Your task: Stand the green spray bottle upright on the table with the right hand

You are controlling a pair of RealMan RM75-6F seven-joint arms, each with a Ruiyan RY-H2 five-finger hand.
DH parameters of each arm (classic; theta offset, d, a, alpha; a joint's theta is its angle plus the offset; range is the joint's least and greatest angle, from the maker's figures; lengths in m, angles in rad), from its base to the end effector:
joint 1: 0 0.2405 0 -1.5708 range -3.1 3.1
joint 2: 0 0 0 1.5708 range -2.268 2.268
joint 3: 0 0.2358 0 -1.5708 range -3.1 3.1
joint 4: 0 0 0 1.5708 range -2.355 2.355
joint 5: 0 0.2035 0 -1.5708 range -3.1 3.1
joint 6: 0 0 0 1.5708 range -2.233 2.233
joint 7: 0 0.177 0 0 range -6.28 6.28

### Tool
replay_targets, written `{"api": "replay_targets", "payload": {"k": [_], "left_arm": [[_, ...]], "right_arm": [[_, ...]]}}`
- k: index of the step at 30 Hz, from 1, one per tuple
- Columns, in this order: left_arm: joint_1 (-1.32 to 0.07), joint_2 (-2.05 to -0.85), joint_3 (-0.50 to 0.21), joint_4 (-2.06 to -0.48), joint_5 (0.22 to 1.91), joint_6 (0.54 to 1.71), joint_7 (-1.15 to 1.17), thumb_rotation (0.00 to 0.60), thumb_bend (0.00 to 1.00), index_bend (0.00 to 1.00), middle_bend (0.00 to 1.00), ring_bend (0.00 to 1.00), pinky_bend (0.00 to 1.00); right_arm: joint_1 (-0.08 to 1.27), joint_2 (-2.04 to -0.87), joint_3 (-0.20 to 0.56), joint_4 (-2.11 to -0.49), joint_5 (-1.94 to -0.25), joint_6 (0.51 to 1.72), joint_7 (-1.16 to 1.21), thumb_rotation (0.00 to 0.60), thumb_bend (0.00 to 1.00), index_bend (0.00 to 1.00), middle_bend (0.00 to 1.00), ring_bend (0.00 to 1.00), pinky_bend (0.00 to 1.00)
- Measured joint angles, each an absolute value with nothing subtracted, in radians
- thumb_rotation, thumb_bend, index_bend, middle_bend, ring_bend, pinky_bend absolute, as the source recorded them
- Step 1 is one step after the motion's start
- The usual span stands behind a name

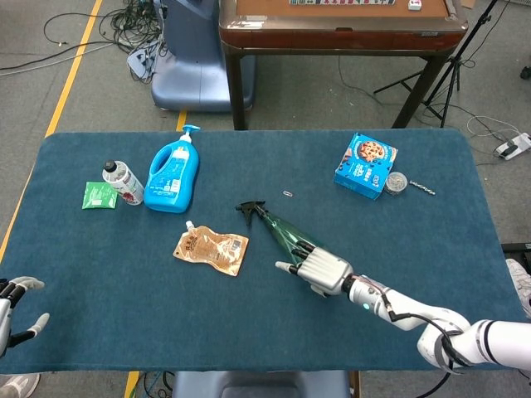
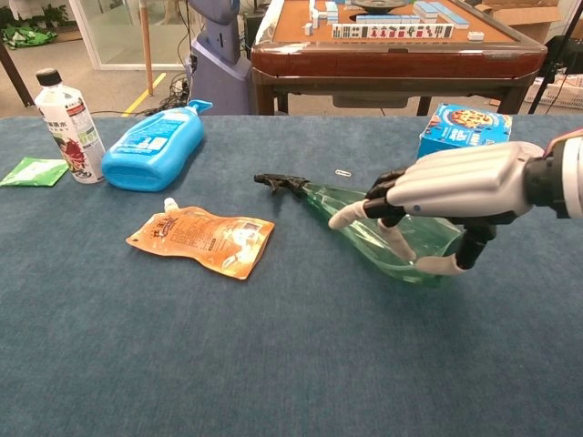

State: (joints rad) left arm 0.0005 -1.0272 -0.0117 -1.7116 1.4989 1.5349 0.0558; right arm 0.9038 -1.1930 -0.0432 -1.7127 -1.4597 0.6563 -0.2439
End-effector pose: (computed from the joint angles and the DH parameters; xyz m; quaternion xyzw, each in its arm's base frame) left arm -0.2948 0.1787 0.1762 -0.5843 -0.3950 -0.3521 0.6153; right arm -0.1208 -0.3029 -0.0079 0.9177 -0.2167 0.2167 0.2529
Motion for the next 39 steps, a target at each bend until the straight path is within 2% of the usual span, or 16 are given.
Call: {"api": "replay_targets", "payload": {"k": [8, 21, 26, 31, 34, 39], "left_arm": [[-0.006, -1.031, -0.013, -1.714, 1.502, 1.527, 0.061, 0.6, 0.26, 0.36, 0.31, 0.29, 0.16], [-0.003, -1.031, -0.012, -1.708, 1.493, 1.527, 0.057, 0.6, 0.26, 0.36, 0.31, 0.29, 0.16], [-0.005, -1.031, -0.012, -1.709, 1.493, 1.523, 0.061, 0.6, 0.26, 0.36, 0.31, 0.29, 0.16], [-0.003, -1.03, -0.014, -1.71, 1.492, 1.529, 0.056, 0.6, 0.26, 0.36, 0.31, 0.29, 0.16], [-0.002, -1.031, -0.013, -1.707, 1.49, 1.528, 0.056, 0.6, 0.26, 0.36, 0.31, 0.29, 0.16], [0.001, -1.029, -0.011, -1.708, 1.495, 1.532, 0.054, 0.6, 0.26, 0.36, 0.31, 0.29, 0.16]], "right_arm": [[0.894, -1.166, -0.046, -1.637, -1.421, 0.644, -0.264, 0.6, 0.43, 0.0, 0.48, 0.08, 0.08], [0.884, -1.216, -0.009, -1.443, -1.285, 0.632, -0.294, 0.6, 0.43, 0.0, 0.48, 0.08, 0.08], [0.877, -1.219, 0.02, -1.444, -1.26, 0.658, -0.267, 0.6, 0.42, 0.0, 0.48, 0.08, 0.08], [0.876, -1.208, 0.046, -1.469, -1.252, 0.677, -0.278, 0.6, 0.31, 0.0, 0.48, 0.08, 0.08], [0.876, -1.2, 0.075, -1.507, -1.233, 0.679, -0.214, 0.6, 0.18, 0.0, 0.47, 0.08, 0.08], [0.893, -1.198, 0.103, -1.539, -1.178, 0.668, -0.122, 0.6, 0.04, 0.0, 0.38, 0.08, 0.08]]}}
